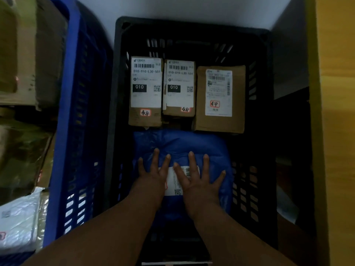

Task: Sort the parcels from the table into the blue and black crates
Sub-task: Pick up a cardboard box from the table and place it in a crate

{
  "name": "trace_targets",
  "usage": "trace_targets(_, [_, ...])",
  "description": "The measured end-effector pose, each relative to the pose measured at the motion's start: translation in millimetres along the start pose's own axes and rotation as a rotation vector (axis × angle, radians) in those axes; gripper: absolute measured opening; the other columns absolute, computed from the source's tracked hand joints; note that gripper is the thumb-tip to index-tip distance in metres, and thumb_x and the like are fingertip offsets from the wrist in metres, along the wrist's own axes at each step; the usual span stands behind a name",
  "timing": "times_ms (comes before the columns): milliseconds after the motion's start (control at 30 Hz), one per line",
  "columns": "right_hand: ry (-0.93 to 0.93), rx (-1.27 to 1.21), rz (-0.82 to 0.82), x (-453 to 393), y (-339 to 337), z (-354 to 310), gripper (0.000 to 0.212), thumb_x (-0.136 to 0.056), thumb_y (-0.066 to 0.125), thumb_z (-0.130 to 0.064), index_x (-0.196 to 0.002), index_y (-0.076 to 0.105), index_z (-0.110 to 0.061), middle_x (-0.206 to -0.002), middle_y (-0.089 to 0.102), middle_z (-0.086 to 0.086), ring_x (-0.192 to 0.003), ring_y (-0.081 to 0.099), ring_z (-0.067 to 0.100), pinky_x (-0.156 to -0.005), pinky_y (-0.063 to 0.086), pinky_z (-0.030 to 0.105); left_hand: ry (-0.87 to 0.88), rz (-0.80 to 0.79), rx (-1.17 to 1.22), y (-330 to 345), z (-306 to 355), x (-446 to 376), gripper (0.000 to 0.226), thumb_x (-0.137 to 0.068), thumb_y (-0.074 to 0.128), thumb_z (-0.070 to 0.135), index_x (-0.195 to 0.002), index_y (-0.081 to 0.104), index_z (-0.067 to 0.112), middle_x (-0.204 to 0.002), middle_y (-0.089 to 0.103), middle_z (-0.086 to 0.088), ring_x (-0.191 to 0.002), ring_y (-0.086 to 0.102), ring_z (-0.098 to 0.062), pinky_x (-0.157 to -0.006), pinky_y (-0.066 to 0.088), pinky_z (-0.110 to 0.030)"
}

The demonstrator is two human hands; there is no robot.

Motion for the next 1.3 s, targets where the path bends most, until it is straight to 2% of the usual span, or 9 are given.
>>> trace_targets(300, [-0.053,-0.106,0.021,-19.2,8.7,-7.8,0.151,-0.068,0.085,-0.028,-0.105,-0.06,-0.051,-0.124,-0.068,-0.001,-0.108,-0.065,0.036,-0.084,-0.025,0.081,-0.013,0.146,-0.053,-4.7,-3.2,-17.9,0.144,-0.083,0.072,0.033,-0.08,-0.071,0.025,-0.095,-0.076,-0.01,-0.085,-0.07,-0.038,-0.108,-0.007,-0.066])
trace_targets(467, [-0.2,-0.471,0.234,5.8,-20.8,0.8,0.111,-0.068,0.064,-0.056,-0.142,-0.019,-0.058,-0.15,-0.038,-0.021,-0.14,-0.035,0.02,-0.106,-0.017,0.067,0.003,0.06,0.155,1.0,-8.4,-16.8,0.129,-0.087,0.068,0.031,-0.099,-0.06,0.04,-0.133,-0.059,0.0,-0.138,-0.026,-0.048,-0.114,0.011,-0.061])
trace_targets(567, [0.173,-0.825,0.521,17.3,-45.8,51.8,0.08,-0.082,0.053,-0.055,-0.149,0.012,-0.042,-0.159,0.003,-0.011,-0.144,0.005,0.022,-0.114,0.01,0.055,0.017,0.051,0.191,-2.2,-8.6,-4.5,0.133,-0.081,0.075,0.018,-0.116,-0.051,0.043,-0.13,-0.058,0.009,-0.141,-0.02,-0.048,-0.109,0.021,-0.065])
trace_targets(667, [0.49,-1.067,0.4,14.9,-31.7,80.5,0.08,-0.088,0.052,-0.054,-0.152,0.007,-0.037,-0.16,0.011,0.003,-0.143,0.014,0.032,-0.115,0.017,0.057,0.034,0.064,0.179,-8.4,-7.1,9.9,0.131,-0.081,0.072,0.009,-0.124,-0.047,0.044,-0.135,-0.055,0.009,-0.143,-0.015,-0.047,-0.109,0.026,-0.066])
trace_targets(800, [0.44,-1.441,0.267,6.6,-28.3,83.8,0.095,-0.086,0.065,-0.043,-0.153,-0.001,-0.038,-0.156,0.024,0.007,-0.136,0.035,0.032,-0.11,0.036,0.051,0.03,0.074,0.103,-19.9,-5.6,28.2,0.129,-0.081,0.074,0.014,-0.137,-0.041,0.036,-0.148,-0.046,-0.001,-0.144,-0.004,-0.049,-0.106,0.034,-0.062])
trace_targets(900, [0.383,-1.267,0.431,19.3,-49.9,80.1,0.086,-0.088,0.065,-0.035,-0.152,0.007,-0.04,-0.144,0.035,0.011,-0.126,0.043,0.031,-0.104,0.043,0.046,0.009,0.088,0.051,-25.8,-1.7,41.1,0.128,-0.082,0.073,0.018,-0.139,-0.041,0.029,-0.151,-0.041,-0.005,-0.144,0.003,-0.048,-0.104,0.04,-0.058])
trace_targets(1033, [0.297,-0.744,0.665,46.8,-76.4,63.5,0.078,-0.09,0.063,-0.032,-0.15,0.013,-0.042,-0.131,0.03,0.011,-0.117,0.037,0.029,-0.099,0.039,0.044,0.009,0.085,0.051,-26.7,2.7,56.6,0.128,-0.082,0.074,0.022,-0.141,-0.039,0.022,-0.152,-0.039,-0.004,-0.144,0.005,-0.046,-0.105,0.04,-0.055])
trace_targets(1167, [0.142,-0.459,0.751,56.3,-96.1,55.6,0.097,-0.083,0.066,-0.032,-0.152,-0.001,-0.044,-0.159,-0.001,0.013,-0.143,0.007,0.035,-0.117,0.008,0.049,0.085,0.09,0.129,-19.2,7.9,64.2,0.135,-0.076,0.077,0.04,-0.141,-0.038,0.019,-0.147,-0.047,0.004,-0.144,-0.018,-0.04,-0.113,0.03,-0.054])
trace_targets(1300, [-0.141,-0.403,0.43,54.5,-57.5,22.3,0.124,-0.063,0.063,-0.064,-0.137,-0.035,-0.052,-0.151,-0.044,0.0,-0.14,-0.038,0.03,-0.113,-0.016,0.061,0.193,0.109,0.173,-15.7,11.6,71.5,0.139,-0.07,0.077,0.052,-0.129,-0.047,0.03,-0.138,-0.052,0.011,-0.142,-0.029,-0.034,-0.118,0.02,-0.051])
Point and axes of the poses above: each hand's wrist, its own x-axis away from the middle knuckle, its own y-axis out of the palm, z = x × y, the point moved 9 cm from there along -x, towards the middle knuckle
